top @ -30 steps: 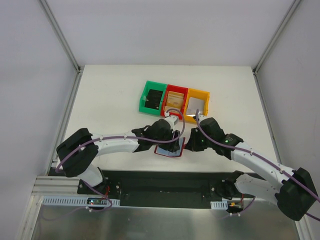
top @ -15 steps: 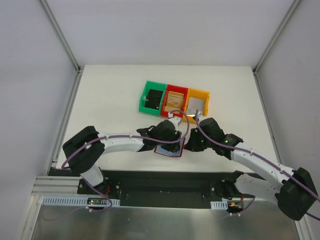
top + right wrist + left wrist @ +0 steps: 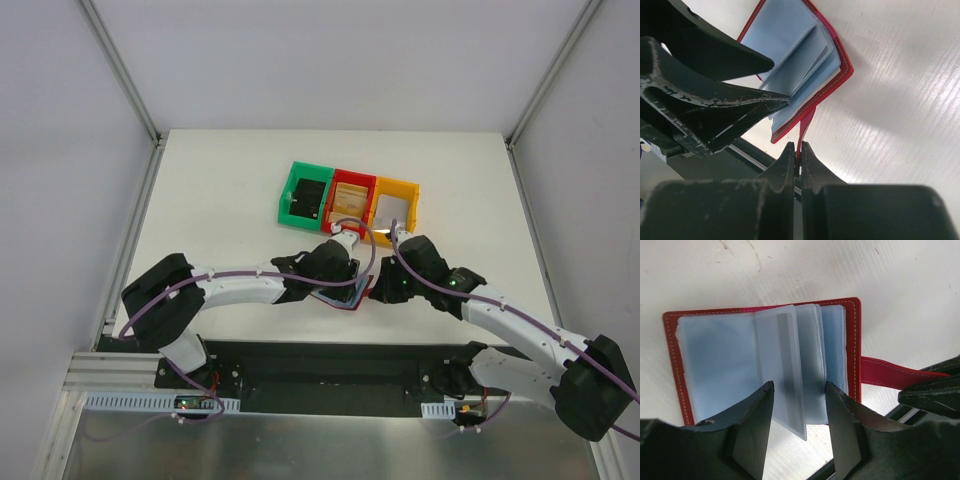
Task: Take the credit cards out of the card holder
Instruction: Remove the credit card from the card holder.
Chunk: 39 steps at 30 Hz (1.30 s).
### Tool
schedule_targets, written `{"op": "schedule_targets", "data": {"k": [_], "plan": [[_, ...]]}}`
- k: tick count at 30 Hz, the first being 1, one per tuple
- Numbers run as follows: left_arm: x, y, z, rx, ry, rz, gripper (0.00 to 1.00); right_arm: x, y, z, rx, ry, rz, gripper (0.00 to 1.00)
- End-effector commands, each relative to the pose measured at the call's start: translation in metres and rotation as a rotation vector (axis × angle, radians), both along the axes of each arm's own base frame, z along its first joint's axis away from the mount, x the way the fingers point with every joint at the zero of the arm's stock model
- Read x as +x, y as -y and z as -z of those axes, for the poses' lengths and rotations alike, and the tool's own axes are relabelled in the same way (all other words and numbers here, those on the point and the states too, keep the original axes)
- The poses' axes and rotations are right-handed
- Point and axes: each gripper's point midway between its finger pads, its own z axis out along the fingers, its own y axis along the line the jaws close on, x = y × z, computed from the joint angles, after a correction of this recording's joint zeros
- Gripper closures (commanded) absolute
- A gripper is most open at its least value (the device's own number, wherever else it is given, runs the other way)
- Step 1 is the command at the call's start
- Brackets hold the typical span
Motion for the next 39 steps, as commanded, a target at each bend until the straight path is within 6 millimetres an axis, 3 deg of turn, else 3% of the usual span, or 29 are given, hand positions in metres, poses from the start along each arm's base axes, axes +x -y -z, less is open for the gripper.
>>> {"op": "schedule_targets", "data": {"k": [1,30,39], "plan": [[0.006,-0.012,-0.015,0.02,0.072,-0.037,0.53,-0.001,-0.002,-0.01,0.012,0.018,-0.017,1.0],[0.022,-0.034,-0.034,0.078,0.184,-0.092,0.36,-0.003,-0.002,-0.009,0.011,0.014,-0.026,1.0],[0.018,-0.027,-0.032,0.072,0.167,-0.051,0.35,-0.002,-0.004,-0.01,0.014,0.014,-0.029,1.0]]}}
